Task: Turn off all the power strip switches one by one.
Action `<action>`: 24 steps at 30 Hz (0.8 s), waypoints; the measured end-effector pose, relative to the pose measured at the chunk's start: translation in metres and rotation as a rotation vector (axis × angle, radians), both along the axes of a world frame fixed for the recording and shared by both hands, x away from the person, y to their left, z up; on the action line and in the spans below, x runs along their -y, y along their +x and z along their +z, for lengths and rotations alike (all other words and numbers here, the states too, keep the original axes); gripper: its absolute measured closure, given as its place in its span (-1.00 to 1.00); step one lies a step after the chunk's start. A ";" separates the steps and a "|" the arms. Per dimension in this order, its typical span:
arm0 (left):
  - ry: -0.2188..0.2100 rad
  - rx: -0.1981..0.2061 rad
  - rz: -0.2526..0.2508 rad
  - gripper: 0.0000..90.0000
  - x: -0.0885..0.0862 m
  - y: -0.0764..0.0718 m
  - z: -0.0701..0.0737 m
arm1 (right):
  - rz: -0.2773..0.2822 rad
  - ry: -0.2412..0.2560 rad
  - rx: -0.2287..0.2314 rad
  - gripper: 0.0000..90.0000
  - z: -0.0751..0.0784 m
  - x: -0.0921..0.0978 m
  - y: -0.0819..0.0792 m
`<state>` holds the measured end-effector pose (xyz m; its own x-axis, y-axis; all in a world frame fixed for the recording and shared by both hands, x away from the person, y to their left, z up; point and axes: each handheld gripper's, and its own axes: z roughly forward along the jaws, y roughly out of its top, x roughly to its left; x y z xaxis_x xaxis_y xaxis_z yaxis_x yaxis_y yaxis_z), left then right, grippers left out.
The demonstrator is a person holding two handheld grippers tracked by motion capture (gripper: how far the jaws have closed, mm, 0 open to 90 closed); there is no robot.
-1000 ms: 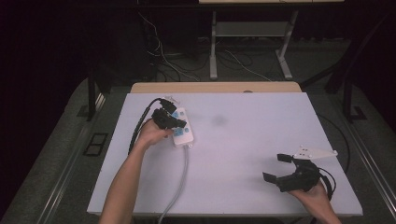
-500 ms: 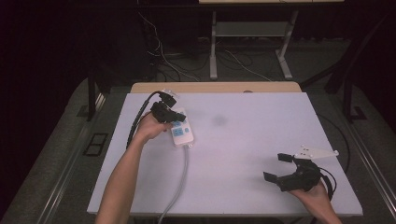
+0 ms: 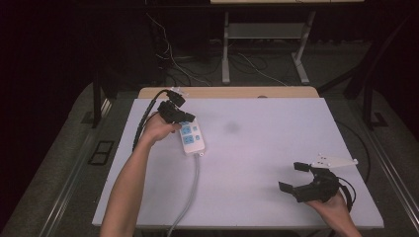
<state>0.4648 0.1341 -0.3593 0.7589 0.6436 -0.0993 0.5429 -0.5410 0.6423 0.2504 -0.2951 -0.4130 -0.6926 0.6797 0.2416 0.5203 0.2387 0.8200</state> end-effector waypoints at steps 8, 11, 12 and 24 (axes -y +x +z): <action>0.034 0.017 0.019 0.98 0.002 0.007 -0.005 | 0.001 -0.003 -0.003 -0.98 -0.001 0.000 0.000; 0.044 0.017 0.029 0.98 0.002 0.008 -0.007 | 0.000 -0.002 -0.003 -0.98 -0.001 0.000 0.000; 0.045 0.018 0.032 0.98 0.002 0.008 -0.008 | 0.000 -0.002 -0.004 -0.98 -0.001 0.000 0.000; 0.061 0.019 0.035 0.98 0.009 0.012 -0.022 | 0.003 -0.006 -0.004 -0.98 -0.001 0.000 0.000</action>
<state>0.4768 0.1249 -0.3814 0.7369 0.6745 -0.0447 0.5504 -0.5603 0.6189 0.2509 -0.2950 -0.4143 -0.6940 0.6787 0.2402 0.5227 0.2455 0.8164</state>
